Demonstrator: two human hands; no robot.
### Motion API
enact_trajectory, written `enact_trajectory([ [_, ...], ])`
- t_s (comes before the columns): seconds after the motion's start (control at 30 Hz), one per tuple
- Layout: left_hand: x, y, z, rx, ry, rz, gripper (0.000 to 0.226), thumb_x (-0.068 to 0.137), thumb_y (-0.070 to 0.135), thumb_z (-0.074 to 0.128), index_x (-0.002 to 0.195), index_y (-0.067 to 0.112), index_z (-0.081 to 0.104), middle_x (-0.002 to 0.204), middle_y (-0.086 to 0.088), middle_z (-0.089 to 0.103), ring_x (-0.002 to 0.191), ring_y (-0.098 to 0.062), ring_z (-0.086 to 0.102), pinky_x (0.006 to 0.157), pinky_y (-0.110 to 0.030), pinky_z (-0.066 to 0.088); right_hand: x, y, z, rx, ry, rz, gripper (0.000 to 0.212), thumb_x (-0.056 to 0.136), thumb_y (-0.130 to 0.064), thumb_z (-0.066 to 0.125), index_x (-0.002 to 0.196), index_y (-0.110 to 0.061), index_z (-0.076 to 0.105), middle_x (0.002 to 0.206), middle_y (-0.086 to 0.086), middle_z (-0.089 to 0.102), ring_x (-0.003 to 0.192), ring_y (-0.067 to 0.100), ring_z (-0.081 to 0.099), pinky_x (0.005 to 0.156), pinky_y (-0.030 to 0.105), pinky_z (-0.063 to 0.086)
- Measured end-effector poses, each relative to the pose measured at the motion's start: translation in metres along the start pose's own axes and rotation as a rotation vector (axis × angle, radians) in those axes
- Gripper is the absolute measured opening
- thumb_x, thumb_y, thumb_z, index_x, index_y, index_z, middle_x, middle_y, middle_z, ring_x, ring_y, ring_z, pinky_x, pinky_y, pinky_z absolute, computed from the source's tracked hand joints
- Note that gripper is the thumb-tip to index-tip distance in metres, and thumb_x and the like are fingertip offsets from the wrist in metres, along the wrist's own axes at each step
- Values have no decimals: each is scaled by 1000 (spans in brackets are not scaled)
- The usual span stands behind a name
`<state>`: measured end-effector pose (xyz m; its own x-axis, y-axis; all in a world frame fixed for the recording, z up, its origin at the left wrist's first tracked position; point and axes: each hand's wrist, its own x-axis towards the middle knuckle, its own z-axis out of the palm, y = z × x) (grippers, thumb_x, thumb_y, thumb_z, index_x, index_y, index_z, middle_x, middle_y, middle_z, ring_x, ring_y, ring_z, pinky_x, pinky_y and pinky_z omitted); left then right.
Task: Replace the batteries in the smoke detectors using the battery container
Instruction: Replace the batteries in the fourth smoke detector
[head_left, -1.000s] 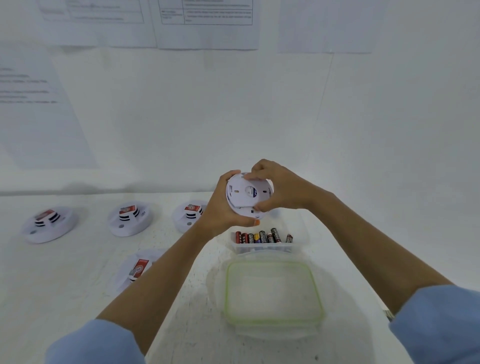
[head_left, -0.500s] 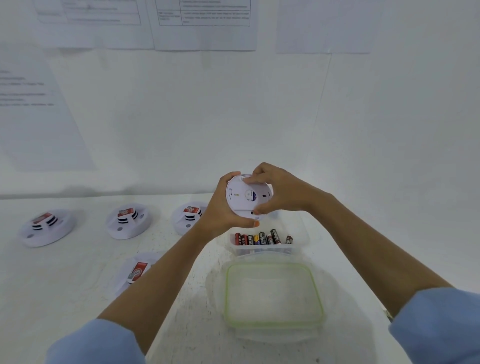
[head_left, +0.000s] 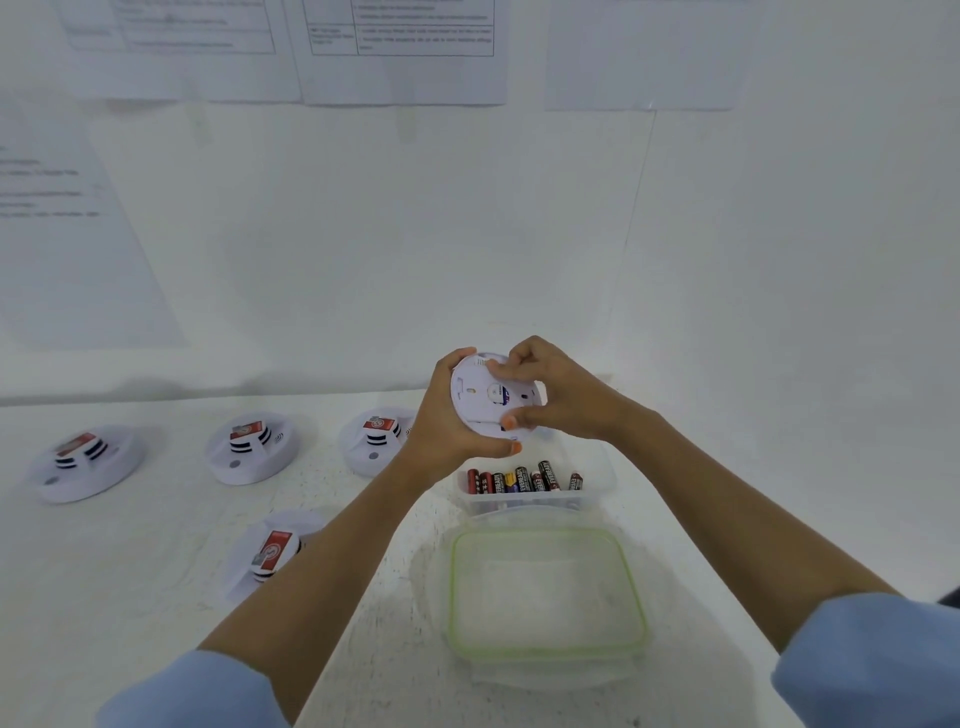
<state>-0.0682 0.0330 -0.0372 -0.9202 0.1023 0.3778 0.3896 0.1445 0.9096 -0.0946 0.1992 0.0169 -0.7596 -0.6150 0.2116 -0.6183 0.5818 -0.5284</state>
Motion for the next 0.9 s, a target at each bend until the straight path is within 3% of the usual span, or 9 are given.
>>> enact_trajectory([
  [0.1, -1, -1, 5, -31, 44, 10, 97, 42, 0, 81, 126, 11, 33, 115, 9, 49, 99, 10, 54, 77, -12, 49, -1, 1, 7, 46, 46, 32, 61, 77, -22, 72, 132, -11, 49, 109, 3, 36, 108, 17, 34, 94, 19, 30],
  [0.2, -3, 0, 6, -13, 51, 15, 99, 39, 10, 85, 124, 17, 34, 115, 9, 50, 99, 10, 54, 78, -13, 49, -2, 2, 9, 77, 34, 50, 62, 78, -22, 72, 133, -12, 47, 110, 3, 35, 110, 17, 35, 94, 19, 30],
  [0.33, -1, 12, 4, 84, 57, 55, 93, 38, 32, 82, 118, 39, 35, 117, 11, 52, 107, -2, 54, 89, -25, 50, -5, 3, 7, 124, 82, 72, 59, 80, -25, 70, 134, -22, 47, 114, 1, 33, 115, 16, 32, 100, 23, 29],
  [0.43, 3, 27, 2, 254, 45, 149, 83, 41, 37, 77, 107, 63, 34, 111, 22, 51, 104, -3, 53, 86, -20, 46, -4, -4, 6, 332, 161, 128, 46, 85, -29, 63, 130, -25, 51, 124, 2, 39, 121, 18, 41, 98, 23, 40],
  [0.57, -2, 34, -1, 480, 39, 156, 93, 47, 32, 81, 122, 42, 29, 130, -5, 42, 115, -21, 46, 92, -39, 48, -6, -21, 6, 544, 163, 174, 38, 91, -27, 55, 127, -18, 52, 122, -4, 51, 106, 14, 54, 75, 14, 48],
  [0.67, -7, 37, -4, 556, 77, 105, 107, 55, 22, 86, 141, 17, 22, 132, -5, 42, 114, -20, 48, 89, -36, 50, -8, -26, 17, 741, 140, 222, 42, 89, -24, 57, 130, -18, 47, 126, 0, 52, 109, 15, 56, 78, 17, 48],
  [0.8, -16, 36, -11, 621, 134, 187, 107, 57, 24, 86, 143, 16, 24, 131, -6, 49, 108, -24, 51, 92, -38, 48, -4, -36, 35, 1012, 162, 282, 49, 86, -18, 62, 131, -15, 42, 125, 10, 56, 108, 26, 60, 78, 36, 55],
  [0.9, -21, 31, -30, 620, 109, 204, 109, 54, 28, 89, 142, 24, 23, 133, 3, 47, 113, -17, 45, 97, -30, 38, 4, -45, 46, 1188, 218, 286, 39, 83, -11, 62, 121, -8, 51, 113, 16, 61, 98, 32, 61, 67, 37, 55],
])
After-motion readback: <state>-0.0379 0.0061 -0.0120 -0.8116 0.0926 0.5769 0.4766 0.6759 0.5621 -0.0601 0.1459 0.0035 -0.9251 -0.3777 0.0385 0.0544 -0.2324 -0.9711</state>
